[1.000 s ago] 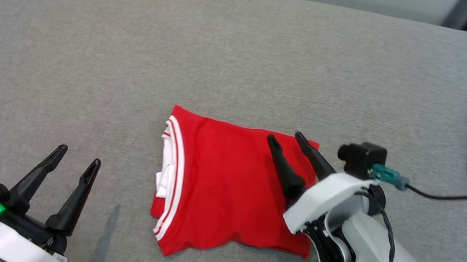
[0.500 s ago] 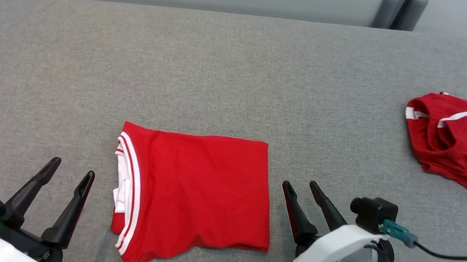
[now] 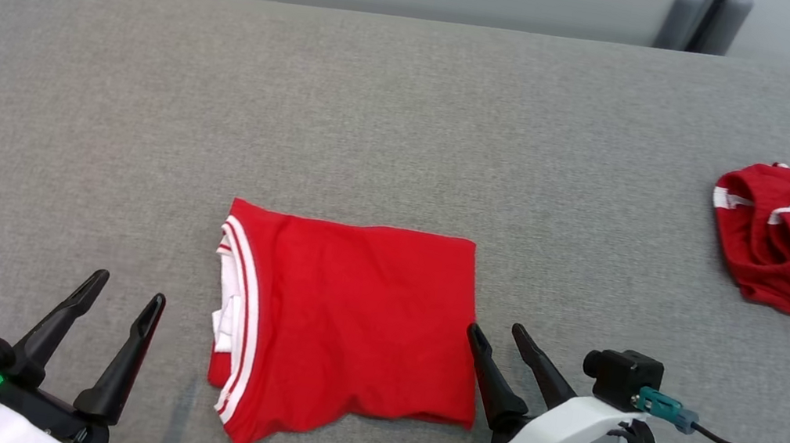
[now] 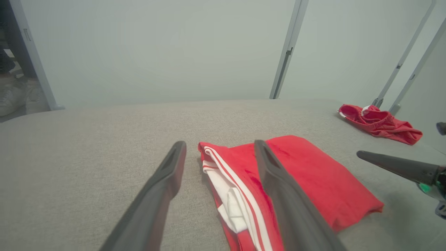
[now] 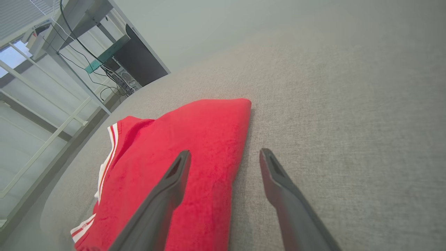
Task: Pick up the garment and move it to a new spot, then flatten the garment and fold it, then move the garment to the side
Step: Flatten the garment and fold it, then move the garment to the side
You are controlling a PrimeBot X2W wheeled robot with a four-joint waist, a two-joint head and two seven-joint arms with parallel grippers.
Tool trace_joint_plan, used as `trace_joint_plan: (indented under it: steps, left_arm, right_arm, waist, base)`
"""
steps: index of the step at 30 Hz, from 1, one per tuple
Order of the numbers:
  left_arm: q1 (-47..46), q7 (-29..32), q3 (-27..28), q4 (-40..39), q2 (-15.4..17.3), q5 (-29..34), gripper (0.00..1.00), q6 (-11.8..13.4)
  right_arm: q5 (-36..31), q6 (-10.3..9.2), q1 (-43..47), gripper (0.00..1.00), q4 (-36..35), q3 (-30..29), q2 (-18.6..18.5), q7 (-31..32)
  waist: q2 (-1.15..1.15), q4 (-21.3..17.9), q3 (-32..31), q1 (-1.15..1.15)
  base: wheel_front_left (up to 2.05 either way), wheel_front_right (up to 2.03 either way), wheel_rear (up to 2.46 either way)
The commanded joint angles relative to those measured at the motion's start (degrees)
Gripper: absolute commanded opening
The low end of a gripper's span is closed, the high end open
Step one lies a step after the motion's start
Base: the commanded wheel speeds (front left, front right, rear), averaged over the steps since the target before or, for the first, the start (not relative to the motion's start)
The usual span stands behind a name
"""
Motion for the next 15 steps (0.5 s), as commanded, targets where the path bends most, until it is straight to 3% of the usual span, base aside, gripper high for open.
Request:
trace_joint_plan:
  steps: [1, 15]
  left_arm:
    - [-1.5, -0.3, 2.1, -1.2, 1.8, -0.1, 1.00, 0.0]
    - [-3.3, -0.3, 1.8, -1.8, 3.6, -2.1, 1.00, 0.0]
  right_arm:
    - [0.5, 0.01, -0.2, 1.00, -0.7, 1.2, 0.7, 0.0]
    - [7.7, 0.01, -4.2, 1.00, 5.0, 6.1, 0.7, -1.4]
  waist:
    - [0.00, 0.9, 0.5, 0.00]
    - [0.00, 5.6, 4.7, 0.00]
  base:
    - [0.00, 0.00, 0.00]
    - [0.00, 0.00, 0.00]
